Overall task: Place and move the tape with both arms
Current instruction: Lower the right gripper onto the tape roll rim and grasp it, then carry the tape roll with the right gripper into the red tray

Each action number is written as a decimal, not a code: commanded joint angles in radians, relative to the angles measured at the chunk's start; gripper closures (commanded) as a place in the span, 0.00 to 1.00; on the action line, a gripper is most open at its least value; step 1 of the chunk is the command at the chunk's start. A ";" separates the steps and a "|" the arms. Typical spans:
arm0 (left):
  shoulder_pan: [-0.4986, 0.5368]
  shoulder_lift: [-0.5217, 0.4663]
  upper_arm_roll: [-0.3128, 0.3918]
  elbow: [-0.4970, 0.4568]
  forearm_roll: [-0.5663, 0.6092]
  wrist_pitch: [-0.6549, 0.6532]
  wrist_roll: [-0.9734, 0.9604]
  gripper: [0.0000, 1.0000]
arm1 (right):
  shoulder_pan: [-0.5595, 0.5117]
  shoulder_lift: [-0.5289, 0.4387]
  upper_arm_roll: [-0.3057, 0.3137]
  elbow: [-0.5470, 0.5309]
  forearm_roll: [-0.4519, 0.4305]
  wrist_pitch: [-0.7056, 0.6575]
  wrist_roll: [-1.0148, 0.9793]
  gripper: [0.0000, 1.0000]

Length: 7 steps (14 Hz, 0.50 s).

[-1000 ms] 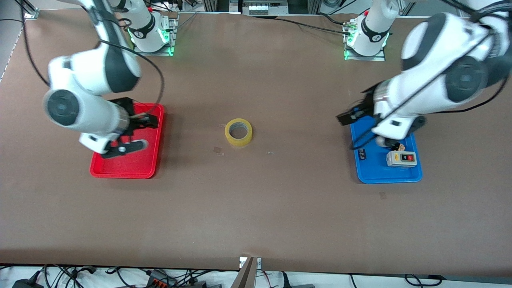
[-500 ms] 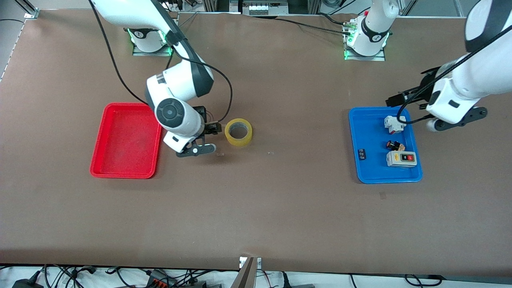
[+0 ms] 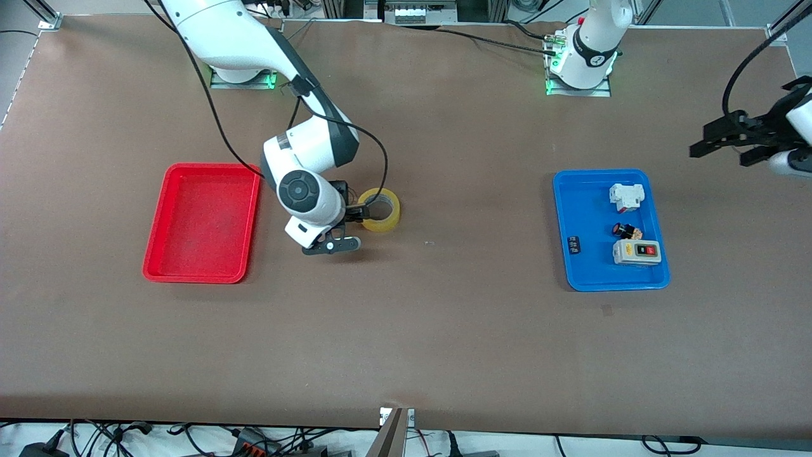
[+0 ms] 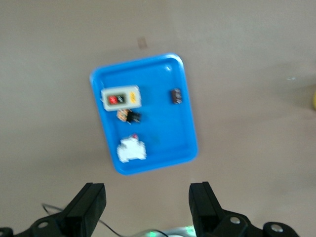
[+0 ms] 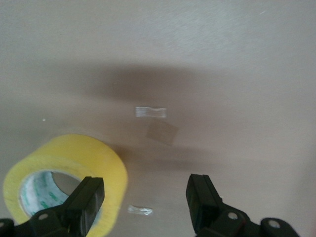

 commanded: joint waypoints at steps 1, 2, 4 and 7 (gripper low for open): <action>-0.007 -0.020 -0.015 -0.014 0.105 0.060 0.059 0.00 | 0.072 0.021 -0.010 0.018 0.015 0.020 0.076 0.00; -0.016 -0.020 -0.011 -0.013 0.100 0.060 0.061 0.00 | 0.081 0.024 -0.010 0.013 0.011 0.020 0.108 0.00; -0.040 -0.019 0.000 -0.013 0.102 0.054 0.044 0.00 | 0.100 0.024 -0.010 0.007 0.008 0.009 0.144 0.00; -0.043 -0.020 0.020 -0.014 0.053 0.048 -0.003 0.00 | 0.094 0.029 -0.012 0.006 0.007 0.014 0.141 0.00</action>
